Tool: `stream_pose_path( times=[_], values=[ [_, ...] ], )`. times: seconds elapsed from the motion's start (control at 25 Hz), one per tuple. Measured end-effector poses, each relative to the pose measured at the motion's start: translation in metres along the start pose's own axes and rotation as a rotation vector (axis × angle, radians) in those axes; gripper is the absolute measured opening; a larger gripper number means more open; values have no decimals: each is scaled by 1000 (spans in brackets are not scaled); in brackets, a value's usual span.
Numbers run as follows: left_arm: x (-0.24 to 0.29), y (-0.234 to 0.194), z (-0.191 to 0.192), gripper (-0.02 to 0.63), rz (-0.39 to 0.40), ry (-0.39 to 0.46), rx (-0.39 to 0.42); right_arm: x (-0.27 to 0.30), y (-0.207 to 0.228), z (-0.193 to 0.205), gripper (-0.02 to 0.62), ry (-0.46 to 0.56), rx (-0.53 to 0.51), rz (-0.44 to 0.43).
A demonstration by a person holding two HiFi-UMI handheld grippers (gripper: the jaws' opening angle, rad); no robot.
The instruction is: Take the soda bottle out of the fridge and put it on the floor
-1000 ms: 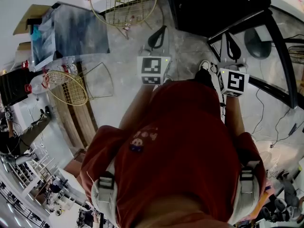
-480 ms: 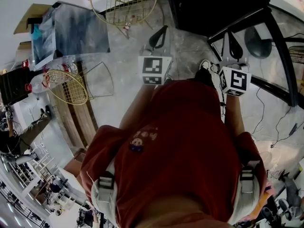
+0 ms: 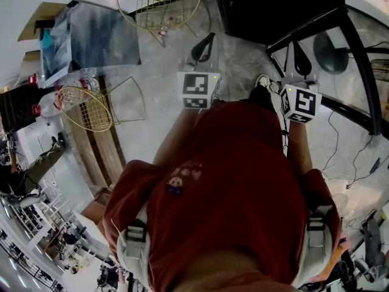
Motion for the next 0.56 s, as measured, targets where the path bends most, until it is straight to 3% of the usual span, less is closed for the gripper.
stream_pose_path(
  times=[0.56],
  values=[
    [3, 7, 0, 0, 6, -16, -11, -2, 4, 5, 2, -17, -3, -9]
  ],
)
Point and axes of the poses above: the fingertips, and each gripper's own axes: x forward along the fingers, y to its right, z out of its underside, the point moved 8 cm from there along -x, backward along the fingers, and after that the axes turned 1 degree about x, right-handed, at the moved point
